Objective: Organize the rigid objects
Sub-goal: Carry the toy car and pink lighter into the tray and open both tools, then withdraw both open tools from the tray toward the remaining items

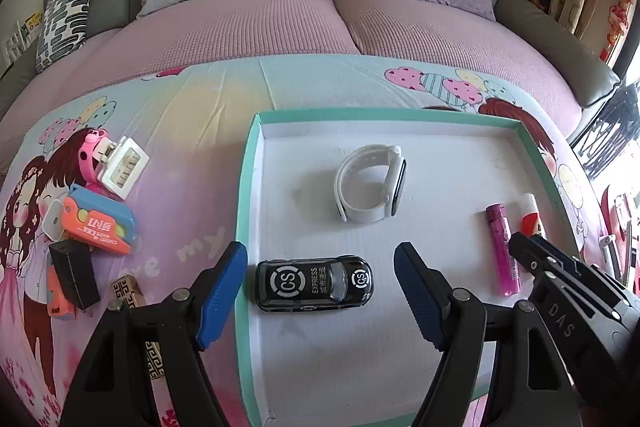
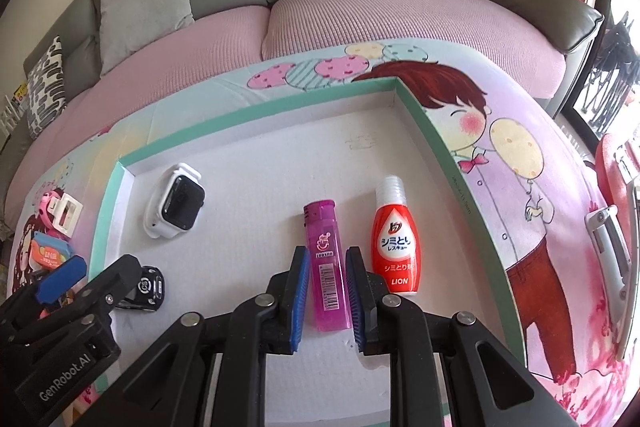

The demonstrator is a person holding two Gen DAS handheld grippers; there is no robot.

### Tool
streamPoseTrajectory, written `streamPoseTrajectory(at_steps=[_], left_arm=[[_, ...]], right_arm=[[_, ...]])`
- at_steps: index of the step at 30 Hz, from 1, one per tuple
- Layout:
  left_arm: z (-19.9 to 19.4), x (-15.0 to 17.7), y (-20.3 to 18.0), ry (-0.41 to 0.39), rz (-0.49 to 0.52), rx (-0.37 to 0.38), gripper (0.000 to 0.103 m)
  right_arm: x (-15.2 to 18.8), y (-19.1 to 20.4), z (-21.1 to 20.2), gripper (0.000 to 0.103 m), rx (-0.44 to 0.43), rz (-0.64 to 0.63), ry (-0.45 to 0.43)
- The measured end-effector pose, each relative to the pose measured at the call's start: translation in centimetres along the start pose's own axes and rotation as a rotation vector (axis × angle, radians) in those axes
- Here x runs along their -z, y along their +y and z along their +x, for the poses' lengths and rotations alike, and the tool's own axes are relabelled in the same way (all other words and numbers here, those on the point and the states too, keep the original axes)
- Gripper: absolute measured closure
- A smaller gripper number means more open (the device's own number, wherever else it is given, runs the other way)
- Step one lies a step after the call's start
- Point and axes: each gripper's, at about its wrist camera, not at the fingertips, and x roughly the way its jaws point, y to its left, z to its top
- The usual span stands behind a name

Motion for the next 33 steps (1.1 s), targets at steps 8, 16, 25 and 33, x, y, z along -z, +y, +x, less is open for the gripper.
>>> streamPoseTrajectory(at_steps=[8, 16, 25, 33], left_arm=[[-1.8, -0.7, 1.7, -0.060, -0.056, -0.036, 0.021], [-1.4, -0.7, 4.1, -0.062, -0.124, -0.103, 0.005], [-1.5, -0.5, 5.9, -0.078, -0.184, -0.142, 0.004], [-1.6, -0.4, 7.0, -0.085, -0.215, -0.171, 0.004]], right_arm=[[-0.5, -0.2, -1.5, 0.073, -0.029, 0.029, -0.064], [-0.4, 0.2, -0.9, 0.043, -0.012, 0.016, -0.049], [-0.3, 0.3, -0.2, 0.009, 0.009, 0.005, -0.039], [-0.3, 0.3, -0.1, 0.000, 0.012, 0.016, -0.042]])
